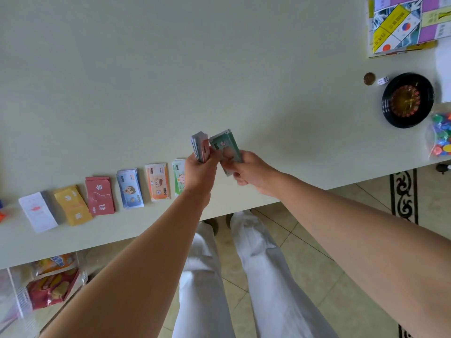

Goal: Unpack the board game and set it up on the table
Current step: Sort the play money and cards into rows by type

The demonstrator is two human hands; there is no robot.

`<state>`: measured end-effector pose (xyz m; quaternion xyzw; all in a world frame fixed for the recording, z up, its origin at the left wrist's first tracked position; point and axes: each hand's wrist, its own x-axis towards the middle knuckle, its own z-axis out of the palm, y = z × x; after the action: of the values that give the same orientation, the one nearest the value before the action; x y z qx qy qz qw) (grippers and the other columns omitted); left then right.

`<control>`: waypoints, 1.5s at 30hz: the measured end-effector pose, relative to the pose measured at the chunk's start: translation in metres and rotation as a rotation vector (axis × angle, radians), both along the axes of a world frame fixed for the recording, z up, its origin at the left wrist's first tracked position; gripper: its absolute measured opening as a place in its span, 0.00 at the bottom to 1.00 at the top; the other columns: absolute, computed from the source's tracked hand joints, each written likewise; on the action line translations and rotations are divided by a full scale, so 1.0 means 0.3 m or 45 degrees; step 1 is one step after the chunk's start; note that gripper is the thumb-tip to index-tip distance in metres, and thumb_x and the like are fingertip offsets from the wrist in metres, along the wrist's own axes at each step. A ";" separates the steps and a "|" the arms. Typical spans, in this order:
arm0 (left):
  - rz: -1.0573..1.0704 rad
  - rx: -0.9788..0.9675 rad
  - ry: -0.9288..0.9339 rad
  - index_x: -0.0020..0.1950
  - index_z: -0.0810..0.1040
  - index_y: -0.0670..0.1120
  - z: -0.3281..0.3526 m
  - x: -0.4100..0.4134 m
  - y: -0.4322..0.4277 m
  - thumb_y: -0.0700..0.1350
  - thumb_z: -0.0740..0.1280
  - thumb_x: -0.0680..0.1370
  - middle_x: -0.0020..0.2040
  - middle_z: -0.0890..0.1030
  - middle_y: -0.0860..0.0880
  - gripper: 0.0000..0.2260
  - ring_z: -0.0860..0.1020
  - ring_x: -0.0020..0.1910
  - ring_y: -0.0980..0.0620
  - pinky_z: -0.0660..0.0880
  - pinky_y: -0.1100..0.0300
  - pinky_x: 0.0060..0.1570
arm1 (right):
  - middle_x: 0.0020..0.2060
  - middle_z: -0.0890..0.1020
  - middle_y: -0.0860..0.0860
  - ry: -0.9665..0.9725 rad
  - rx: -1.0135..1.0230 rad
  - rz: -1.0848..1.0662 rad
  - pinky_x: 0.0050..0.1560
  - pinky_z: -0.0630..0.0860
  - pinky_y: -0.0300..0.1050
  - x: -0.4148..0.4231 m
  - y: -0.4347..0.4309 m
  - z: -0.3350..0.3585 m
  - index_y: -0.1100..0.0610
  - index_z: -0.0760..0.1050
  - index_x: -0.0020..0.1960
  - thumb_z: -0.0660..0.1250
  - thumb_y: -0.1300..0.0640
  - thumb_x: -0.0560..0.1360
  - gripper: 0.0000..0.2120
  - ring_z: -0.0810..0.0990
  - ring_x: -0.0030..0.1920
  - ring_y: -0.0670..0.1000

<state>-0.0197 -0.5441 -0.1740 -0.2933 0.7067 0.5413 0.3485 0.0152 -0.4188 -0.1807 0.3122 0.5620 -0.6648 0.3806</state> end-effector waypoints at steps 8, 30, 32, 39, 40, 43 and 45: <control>-0.121 -0.058 -0.064 0.39 0.75 0.46 0.027 0.006 -0.114 0.40 0.68 0.77 0.33 0.75 0.50 0.07 0.70 0.32 0.53 0.69 0.62 0.34 | 0.44 0.82 0.56 -0.032 0.313 -0.012 0.29 0.66 0.35 0.023 -0.032 0.000 0.57 0.73 0.47 0.69 0.54 0.76 0.08 0.71 0.30 0.45; 0.143 0.128 -0.073 0.39 0.77 0.44 0.004 0.026 -0.248 0.40 0.67 0.77 0.32 0.75 0.48 0.07 0.71 0.30 0.54 0.69 0.58 0.37 | 0.44 0.83 0.55 -0.064 1.222 0.446 0.26 0.61 0.38 -0.003 -0.211 -0.110 0.60 0.77 0.45 0.69 0.49 0.75 0.13 0.78 0.38 0.54; 0.159 0.198 -0.067 0.42 0.78 0.43 0.025 0.020 -0.246 0.39 0.63 0.78 0.32 0.75 0.48 0.07 0.72 0.30 0.53 0.70 0.59 0.38 | 0.43 0.81 0.54 0.005 1.145 0.347 0.30 0.67 0.41 -0.014 -0.205 -0.079 0.58 0.73 0.43 0.67 0.50 0.76 0.11 0.78 0.40 0.53; 0.019 0.391 -0.131 0.52 0.78 0.41 0.103 0.017 -0.238 0.39 0.60 0.81 0.43 0.83 0.42 0.08 0.81 0.38 0.48 0.78 0.58 0.40 | 0.45 0.83 0.53 0.073 0.270 -0.175 0.41 0.80 0.43 -0.051 -0.201 0.083 0.56 0.78 0.52 0.67 0.50 0.77 0.09 0.83 0.44 0.51; -0.043 0.410 -0.153 0.52 0.78 0.42 0.109 0.020 -0.238 0.39 0.61 0.81 0.46 0.83 0.41 0.06 0.83 0.41 0.46 0.79 0.56 0.42 | 0.45 0.83 0.53 0.050 0.184 -0.150 0.39 0.78 0.40 -0.051 -0.199 0.089 0.58 0.78 0.53 0.68 0.53 0.77 0.09 0.83 0.43 0.49; -0.136 0.481 -0.188 0.54 0.77 0.46 0.146 0.014 -0.231 0.40 0.62 0.80 0.52 0.83 0.41 0.06 0.83 0.50 0.44 0.79 0.54 0.46 | 0.43 0.84 0.52 0.056 0.108 -0.130 0.38 0.76 0.39 -0.053 -0.178 0.110 0.61 0.78 0.54 0.67 0.57 0.77 0.10 0.83 0.41 0.48; -0.118 0.564 -0.208 0.58 0.77 0.48 0.163 0.003 -0.234 0.44 0.60 0.80 0.54 0.83 0.42 0.09 0.82 0.53 0.45 0.79 0.53 0.49 | 0.42 0.84 0.52 0.070 0.082 -0.166 0.39 0.76 0.39 -0.057 -0.159 0.125 0.63 0.78 0.55 0.67 0.57 0.77 0.11 0.82 0.41 0.48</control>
<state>-0.0186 -0.6143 -0.1251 -0.2197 0.5529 0.6410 0.4850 -0.0021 -0.4666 -0.1431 0.3419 0.5717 -0.6781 0.3105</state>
